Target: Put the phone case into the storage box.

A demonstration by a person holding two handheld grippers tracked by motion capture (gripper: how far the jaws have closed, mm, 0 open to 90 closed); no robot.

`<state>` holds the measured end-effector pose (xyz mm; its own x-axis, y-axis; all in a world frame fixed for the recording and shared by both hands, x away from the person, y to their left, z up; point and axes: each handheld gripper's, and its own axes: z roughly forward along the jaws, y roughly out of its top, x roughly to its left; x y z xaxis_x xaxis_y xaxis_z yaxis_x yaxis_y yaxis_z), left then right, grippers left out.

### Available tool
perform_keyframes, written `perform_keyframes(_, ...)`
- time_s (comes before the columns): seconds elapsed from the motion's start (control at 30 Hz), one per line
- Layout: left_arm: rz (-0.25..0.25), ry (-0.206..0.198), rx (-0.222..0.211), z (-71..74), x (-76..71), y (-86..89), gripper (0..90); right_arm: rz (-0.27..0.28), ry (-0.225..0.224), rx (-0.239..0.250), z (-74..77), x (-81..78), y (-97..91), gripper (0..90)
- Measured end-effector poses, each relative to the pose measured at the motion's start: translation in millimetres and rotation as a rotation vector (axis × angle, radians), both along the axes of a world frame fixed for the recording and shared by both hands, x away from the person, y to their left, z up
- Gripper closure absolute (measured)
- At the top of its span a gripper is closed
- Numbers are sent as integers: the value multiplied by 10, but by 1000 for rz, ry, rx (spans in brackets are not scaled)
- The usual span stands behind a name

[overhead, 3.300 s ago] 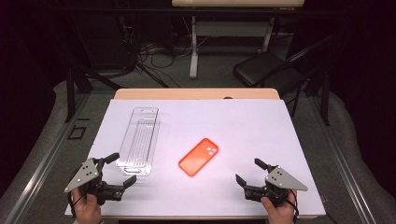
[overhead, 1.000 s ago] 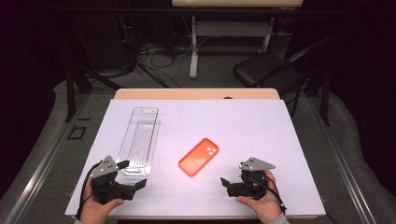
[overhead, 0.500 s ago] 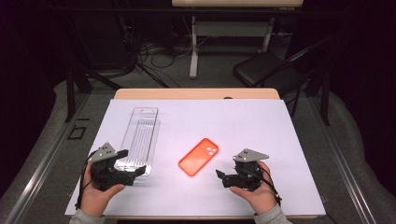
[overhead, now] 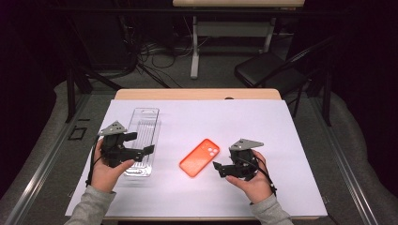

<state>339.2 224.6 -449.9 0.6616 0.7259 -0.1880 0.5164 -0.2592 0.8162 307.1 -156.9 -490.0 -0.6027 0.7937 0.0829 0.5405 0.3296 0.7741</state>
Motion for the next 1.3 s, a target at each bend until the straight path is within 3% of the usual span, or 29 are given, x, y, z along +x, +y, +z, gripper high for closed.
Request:
perform_keyframes(0.4, -24, 10, 6, 177, 186, -165, 125, 21, 20, -23, 100, 81, 116, 252)
perform_keyframes(0.57, -35, 24, 37, 266, 307, -265, 133, 17, 20, -21, 132, 109, 150, 256)
perform_keyframes(0.67, -35, 30, 14, 303, 379, -303, 132, -7, 3, -14, 149, 129, 152, 234)
perform_keyframes(0.73, -49, 25, 0, 333, 428, -338, 132, -18, 6, -7, 155, 140, 155, 218)
perform_keyframes(0.83, -46, -6, 24, 343, 458, -368, 132, -15, 7, 2, 195, 170, 154, 208)
perform_keyframes(0.97, -60, -2, 23, 326, 478, -341, 133, -7, 20, -12, 180, 195, 168, 210)
perform_keyframes(1.07, -56, -1, 13, 316, 480, -313, 133, -3, 35, -27, 149, 225, 190, 249)
perform_keyframes(1.13, -57, -4, 13, 313, 472, -301, 133, 12, 41, -45, 140, 243, 220, 357)
perform_keyframes(1.3, -49, -10, 9, 314, 452, -239, 133, 38, 40, -62, 126, 274, 291, 454)
